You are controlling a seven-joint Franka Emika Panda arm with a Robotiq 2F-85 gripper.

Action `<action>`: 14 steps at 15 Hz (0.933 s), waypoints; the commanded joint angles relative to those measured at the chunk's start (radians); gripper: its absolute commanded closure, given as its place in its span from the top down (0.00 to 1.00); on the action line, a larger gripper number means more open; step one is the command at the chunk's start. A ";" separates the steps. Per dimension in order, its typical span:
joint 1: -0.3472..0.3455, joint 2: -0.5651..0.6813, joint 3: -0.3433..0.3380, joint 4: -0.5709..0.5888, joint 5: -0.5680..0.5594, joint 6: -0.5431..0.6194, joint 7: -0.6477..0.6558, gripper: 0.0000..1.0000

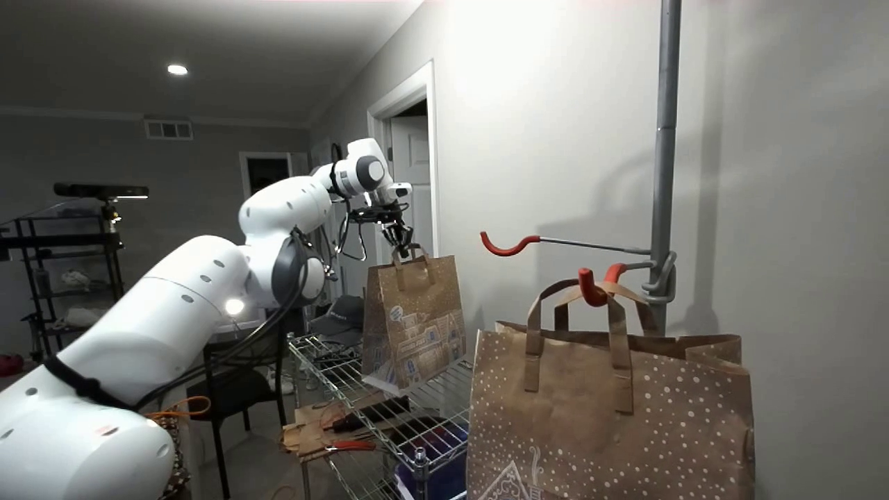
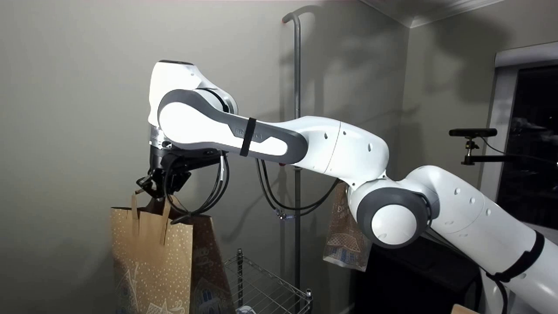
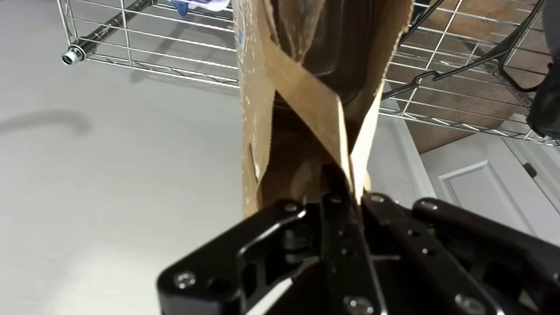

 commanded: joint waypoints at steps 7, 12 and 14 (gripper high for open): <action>-0.015 -0.060 -0.069 -0.007 0.001 -0.112 -0.007 0.00; -0.020 -0.140 -0.086 0.010 -0.009 -0.253 -0.035 0.00; -0.014 -0.178 -0.091 0.014 -0.019 -0.304 -0.042 0.00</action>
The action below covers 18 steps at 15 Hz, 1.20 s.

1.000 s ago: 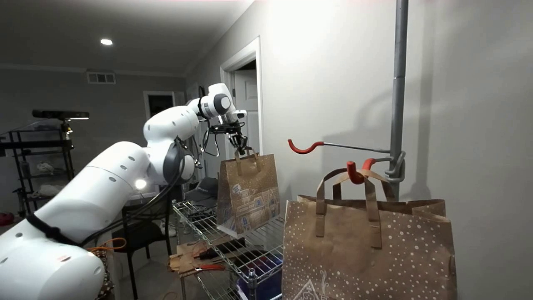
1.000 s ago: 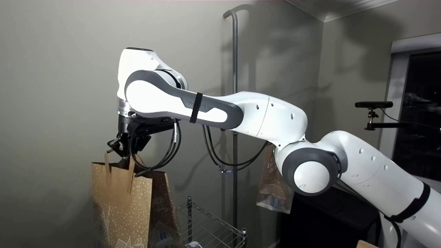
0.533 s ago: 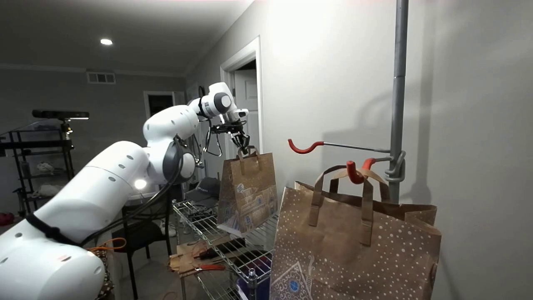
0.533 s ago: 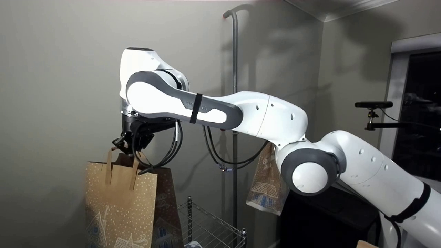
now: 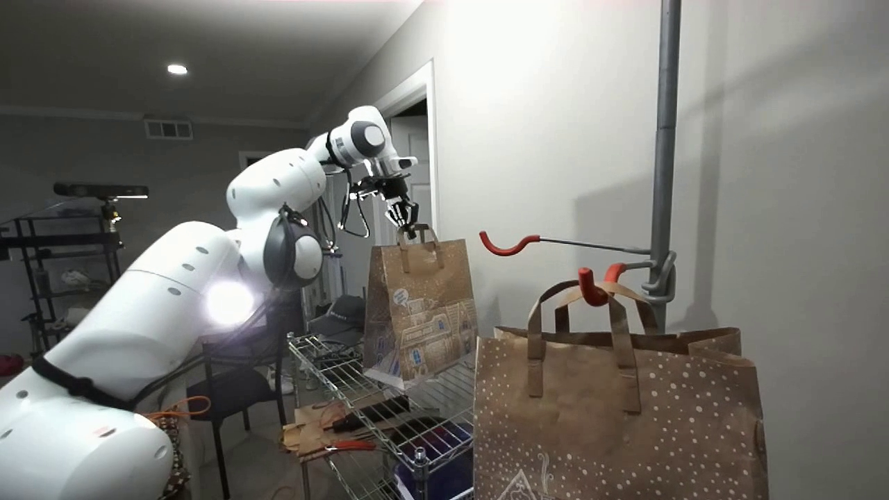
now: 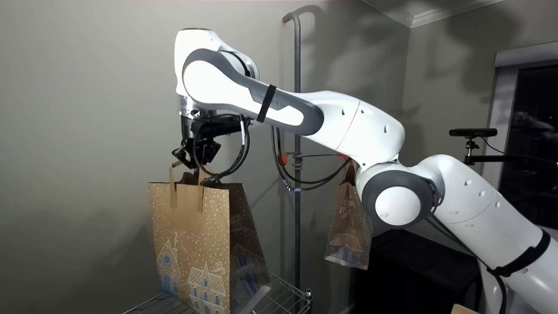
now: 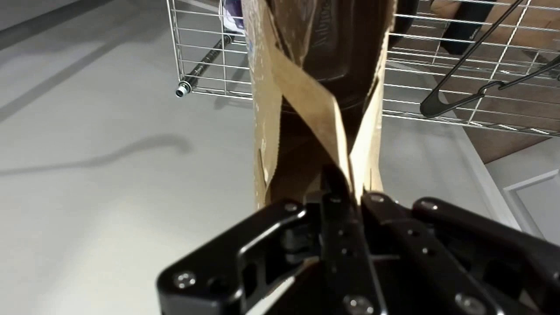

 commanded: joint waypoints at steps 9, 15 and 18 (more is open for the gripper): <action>0.003 -0.203 -0.026 -0.004 -0.060 -0.285 -0.040 0.00; 0.068 -0.278 -0.057 0.001 -0.167 -0.338 -0.010 0.00; 0.074 -0.286 -0.075 0.001 -0.213 -0.316 -0.007 0.00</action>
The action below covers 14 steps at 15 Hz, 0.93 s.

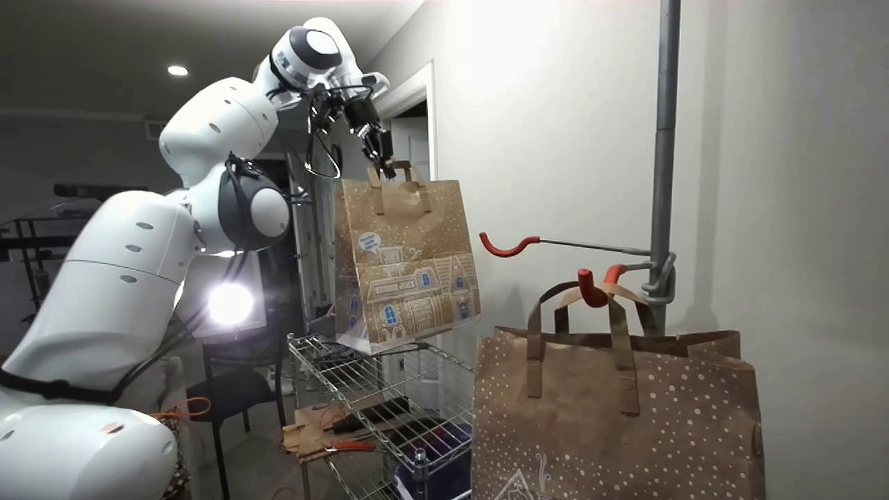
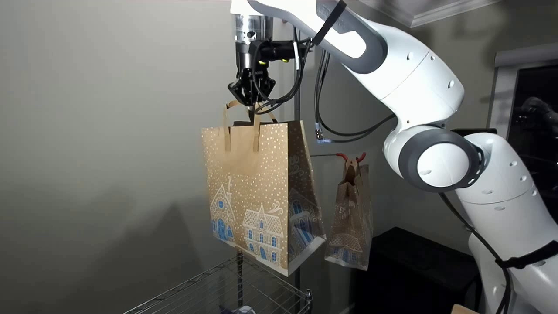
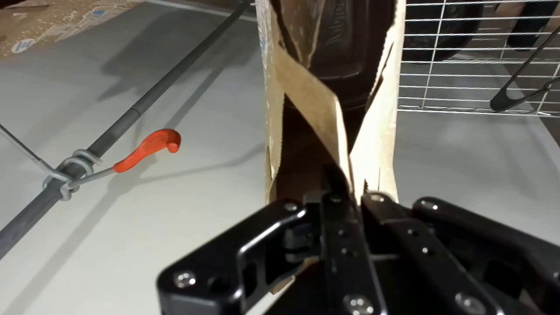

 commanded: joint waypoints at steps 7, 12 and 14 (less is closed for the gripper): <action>-0.039 0.013 -0.007 -0.002 -0.005 0.014 0.044 0.00; -0.072 0.022 0.017 -0.003 0.015 0.028 -0.052 0.00; -0.094 0.021 0.031 -0.008 0.028 0.018 -0.122 0.00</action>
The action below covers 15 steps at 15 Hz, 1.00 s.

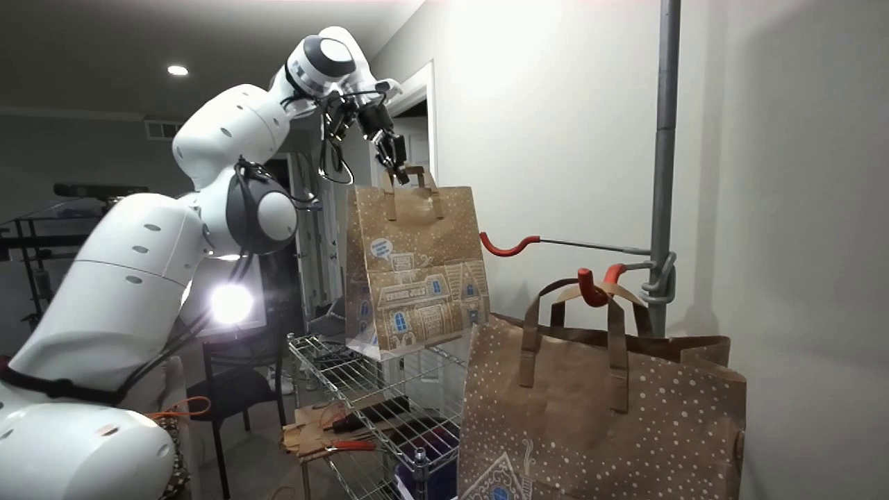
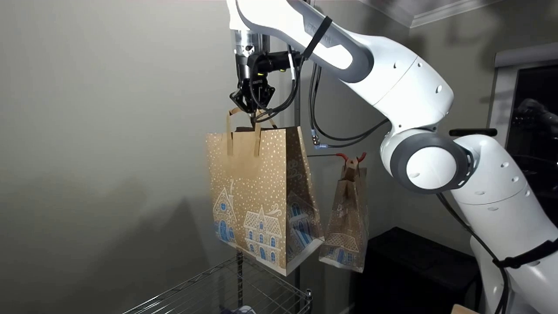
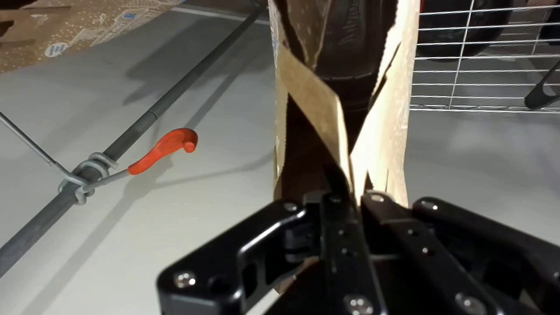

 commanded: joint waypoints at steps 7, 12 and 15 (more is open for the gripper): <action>-0.174 -0.025 0.072 -0.027 0.086 -0.002 -0.402 0.00; -0.274 -0.020 0.084 -0.030 0.099 0.028 -0.599 0.00; -0.339 -0.014 0.095 -0.034 0.120 0.056 -0.688 0.00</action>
